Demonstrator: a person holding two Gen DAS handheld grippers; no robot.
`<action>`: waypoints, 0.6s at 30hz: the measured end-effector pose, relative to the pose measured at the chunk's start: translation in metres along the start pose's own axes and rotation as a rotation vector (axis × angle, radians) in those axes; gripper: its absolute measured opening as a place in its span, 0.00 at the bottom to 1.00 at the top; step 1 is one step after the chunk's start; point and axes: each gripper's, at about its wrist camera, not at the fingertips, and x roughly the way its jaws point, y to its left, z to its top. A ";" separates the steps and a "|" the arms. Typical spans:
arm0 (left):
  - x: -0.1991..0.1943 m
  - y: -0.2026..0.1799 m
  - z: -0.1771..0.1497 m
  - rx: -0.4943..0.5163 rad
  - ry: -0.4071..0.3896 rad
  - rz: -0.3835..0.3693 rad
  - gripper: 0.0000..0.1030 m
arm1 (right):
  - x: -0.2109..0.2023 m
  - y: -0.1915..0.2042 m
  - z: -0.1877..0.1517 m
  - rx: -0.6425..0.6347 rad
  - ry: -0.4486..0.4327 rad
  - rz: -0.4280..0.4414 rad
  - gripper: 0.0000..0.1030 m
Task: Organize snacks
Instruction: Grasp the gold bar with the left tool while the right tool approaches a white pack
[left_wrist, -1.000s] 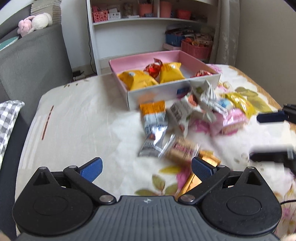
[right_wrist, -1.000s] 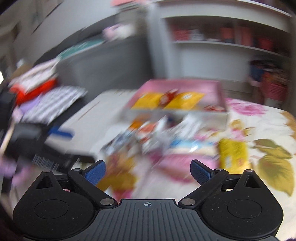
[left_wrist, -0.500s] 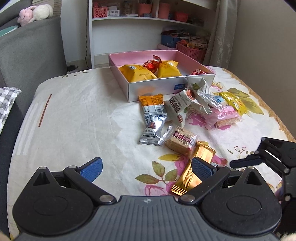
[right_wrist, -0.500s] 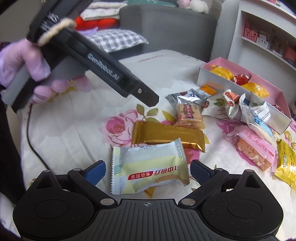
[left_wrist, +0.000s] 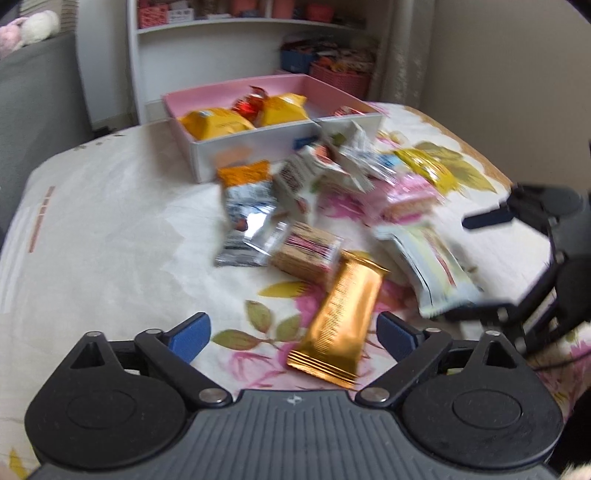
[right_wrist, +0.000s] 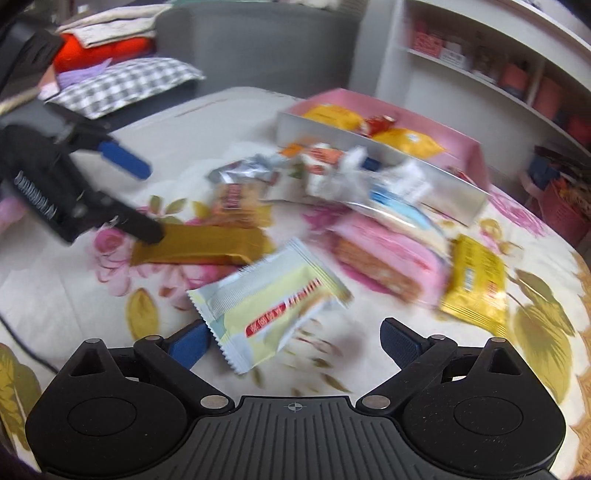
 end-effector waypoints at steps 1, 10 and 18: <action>0.001 -0.003 -0.001 0.011 0.006 -0.013 0.85 | -0.002 -0.002 -0.001 -0.008 0.001 -0.007 0.97; 0.010 -0.020 0.001 0.148 -0.008 -0.079 0.47 | -0.004 0.011 0.001 -0.031 0.010 0.058 0.97; 0.012 -0.028 0.003 0.169 0.022 -0.038 0.28 | -0.001 0.013 0.006 0.053 -0.005 0.092 0.97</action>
